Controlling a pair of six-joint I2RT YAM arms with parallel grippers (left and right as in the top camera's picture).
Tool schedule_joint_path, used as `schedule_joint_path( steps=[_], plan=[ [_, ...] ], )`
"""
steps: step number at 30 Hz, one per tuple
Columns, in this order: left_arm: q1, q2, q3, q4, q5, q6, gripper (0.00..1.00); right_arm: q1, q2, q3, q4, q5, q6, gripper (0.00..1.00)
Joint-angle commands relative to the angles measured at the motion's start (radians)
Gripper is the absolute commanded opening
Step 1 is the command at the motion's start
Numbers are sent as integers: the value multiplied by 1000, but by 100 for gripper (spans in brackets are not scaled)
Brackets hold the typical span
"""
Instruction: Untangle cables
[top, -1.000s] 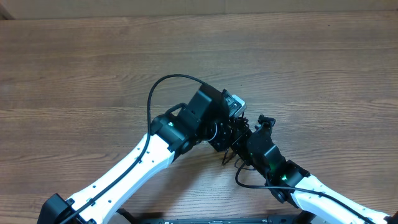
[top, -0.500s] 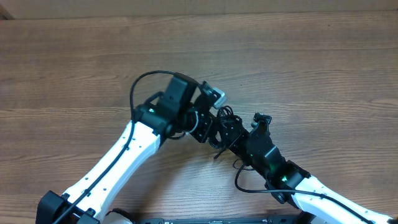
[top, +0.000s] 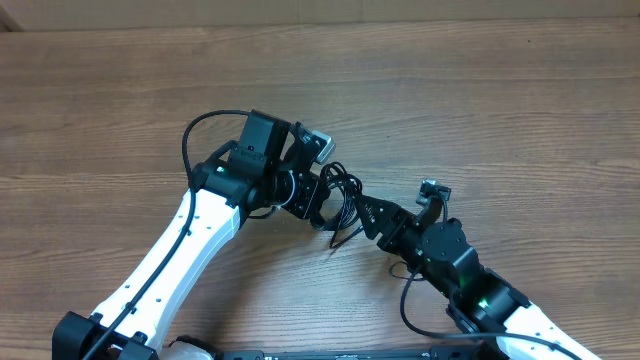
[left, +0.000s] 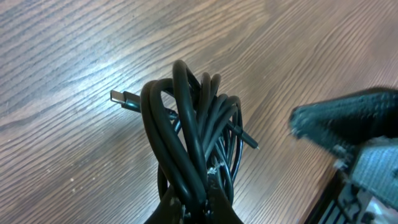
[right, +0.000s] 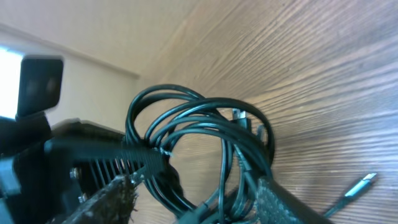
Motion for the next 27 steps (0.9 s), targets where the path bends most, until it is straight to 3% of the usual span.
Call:
schedule_joint_path(
  steps=[1,5,8,11,13,18,21,27],
  plan=[
    [0,-30,22,-22,-5,82,4,-3,-75,-6,-45,-27,-142,67],
    [0,-30,22,-34,8,103,4,-3,-126,-6,-125,-5,-163,74],
    [0,-30,22,-52,76,231,4,-3,-127,-6,-154,-4,-158,76],
    [0,-30,22,-79,113,332,4,-3,-126,-6,-174,3,-164,91],
    [1,-30,22,-90,112,357,4,-3,-126,-6,-174,6,-245,93],
    [17,-30,22,-89,142,370,4,-3,-126,-6,-177,-20,-462,93],
    [39,-30,22,-90,272,404,4,-3,-124,-6,-177,-37,-538,93],
    [65,-30,22,-112,401,440,4,-2,-87,-6,-172,-60,-639,83]
  ],
)
